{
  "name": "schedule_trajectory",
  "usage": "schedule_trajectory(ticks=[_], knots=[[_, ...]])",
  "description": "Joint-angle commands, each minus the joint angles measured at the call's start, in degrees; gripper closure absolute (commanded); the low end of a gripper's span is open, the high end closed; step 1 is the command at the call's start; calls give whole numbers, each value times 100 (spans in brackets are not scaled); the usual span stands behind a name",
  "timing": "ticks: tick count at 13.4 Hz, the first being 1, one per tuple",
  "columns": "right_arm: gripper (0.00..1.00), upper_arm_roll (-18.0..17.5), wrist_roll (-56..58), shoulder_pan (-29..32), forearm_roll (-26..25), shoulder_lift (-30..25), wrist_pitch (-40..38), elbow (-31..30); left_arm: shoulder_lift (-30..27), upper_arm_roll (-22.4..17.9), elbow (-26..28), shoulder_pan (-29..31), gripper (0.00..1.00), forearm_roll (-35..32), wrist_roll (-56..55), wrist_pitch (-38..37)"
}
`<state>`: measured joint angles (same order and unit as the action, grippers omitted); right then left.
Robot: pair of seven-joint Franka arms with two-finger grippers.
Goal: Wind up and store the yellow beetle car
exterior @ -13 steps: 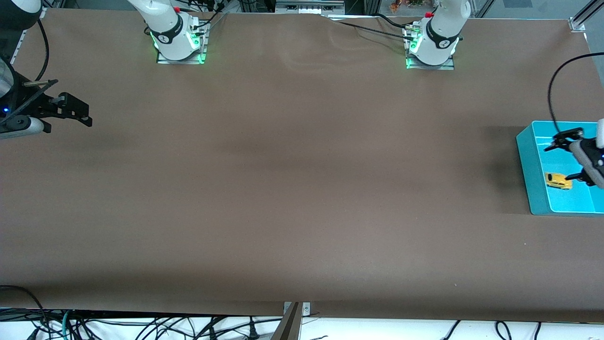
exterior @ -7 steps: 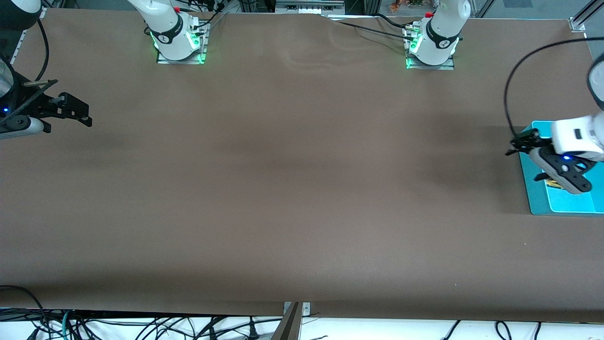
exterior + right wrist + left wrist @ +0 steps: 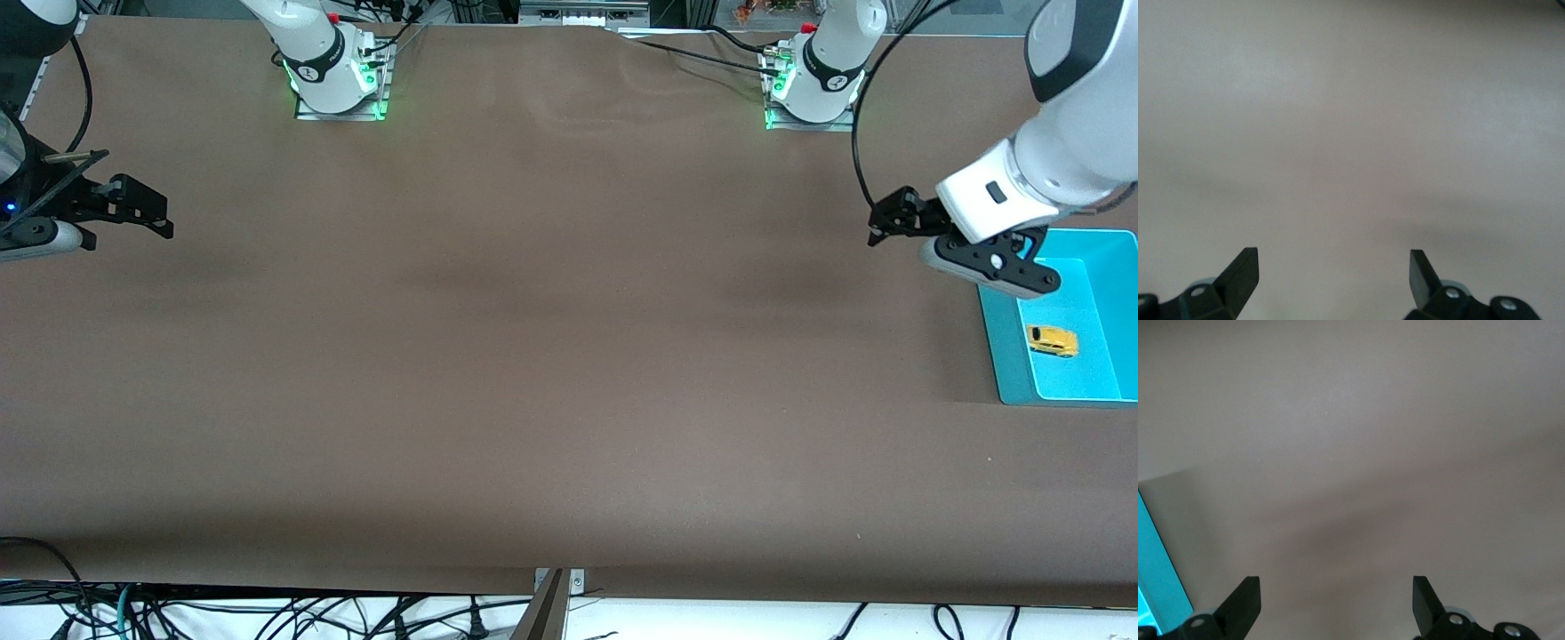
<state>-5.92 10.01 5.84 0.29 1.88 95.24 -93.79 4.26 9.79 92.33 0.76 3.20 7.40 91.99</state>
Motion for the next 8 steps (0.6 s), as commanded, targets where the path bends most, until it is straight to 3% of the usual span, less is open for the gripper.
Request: schedule_trajectory(ticks=[1, 3, 8], knots=[[0, 3, 1, 13, 68, 50, -84, 141, -100, -459, -233, -321, 0, 85, -168, -382], [0, 3, 1, 13, 68, 50, -84, 141, -189, -907, -233, -523, 0, 102, -160, -488], [0, 3, 1, 13, 68, 50, -84, 141, -286, -953, -224, -516, 0, 102, -229, -769]])
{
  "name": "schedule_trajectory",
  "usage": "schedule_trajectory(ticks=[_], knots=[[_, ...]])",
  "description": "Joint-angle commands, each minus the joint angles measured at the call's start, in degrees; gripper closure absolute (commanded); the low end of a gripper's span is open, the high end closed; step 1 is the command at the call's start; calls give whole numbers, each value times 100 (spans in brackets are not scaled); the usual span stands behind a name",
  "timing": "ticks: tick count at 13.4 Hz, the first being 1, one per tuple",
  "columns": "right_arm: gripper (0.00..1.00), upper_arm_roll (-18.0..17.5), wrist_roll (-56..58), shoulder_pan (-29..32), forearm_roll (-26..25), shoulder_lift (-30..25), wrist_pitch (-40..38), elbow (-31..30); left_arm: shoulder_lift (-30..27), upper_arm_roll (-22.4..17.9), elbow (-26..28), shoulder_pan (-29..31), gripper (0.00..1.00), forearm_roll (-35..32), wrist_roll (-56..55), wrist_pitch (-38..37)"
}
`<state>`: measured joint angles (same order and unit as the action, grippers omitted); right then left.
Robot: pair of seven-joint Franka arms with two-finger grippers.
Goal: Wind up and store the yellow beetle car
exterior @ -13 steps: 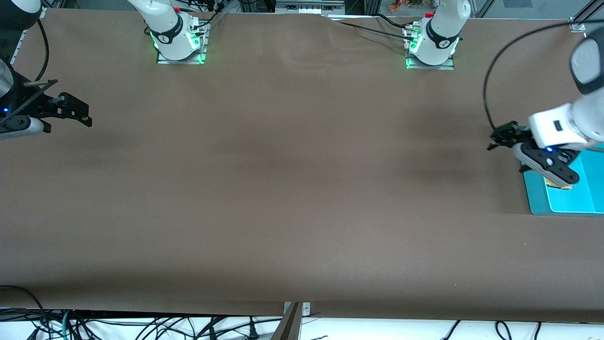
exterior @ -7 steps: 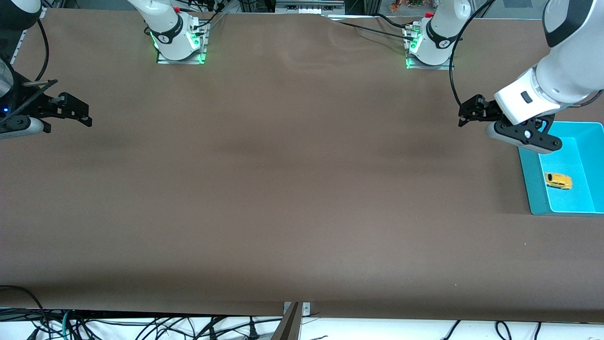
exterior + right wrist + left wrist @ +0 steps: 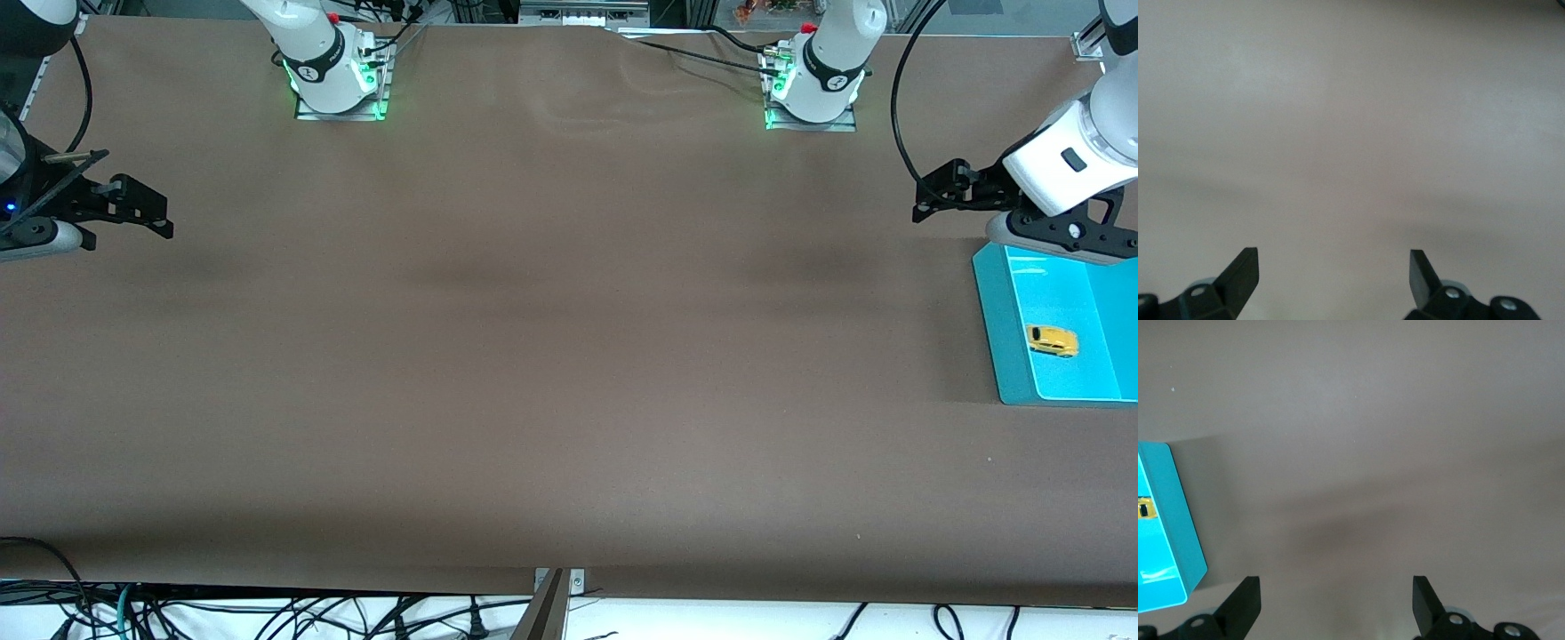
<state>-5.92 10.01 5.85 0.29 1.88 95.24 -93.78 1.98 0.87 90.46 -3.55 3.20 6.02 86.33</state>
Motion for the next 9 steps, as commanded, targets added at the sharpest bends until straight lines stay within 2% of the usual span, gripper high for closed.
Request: schedule_trajectory(ticks=[1, 9], knots=[[0, 3, 1, 13, 76, 49, -85, 141, -66, -61, -37, -50, 0, 128, -257, -257], [0, 3, 1, 13, 76, 49, -85, 132, 22, -26, -63, -58, 0, 137, -312, -301]])
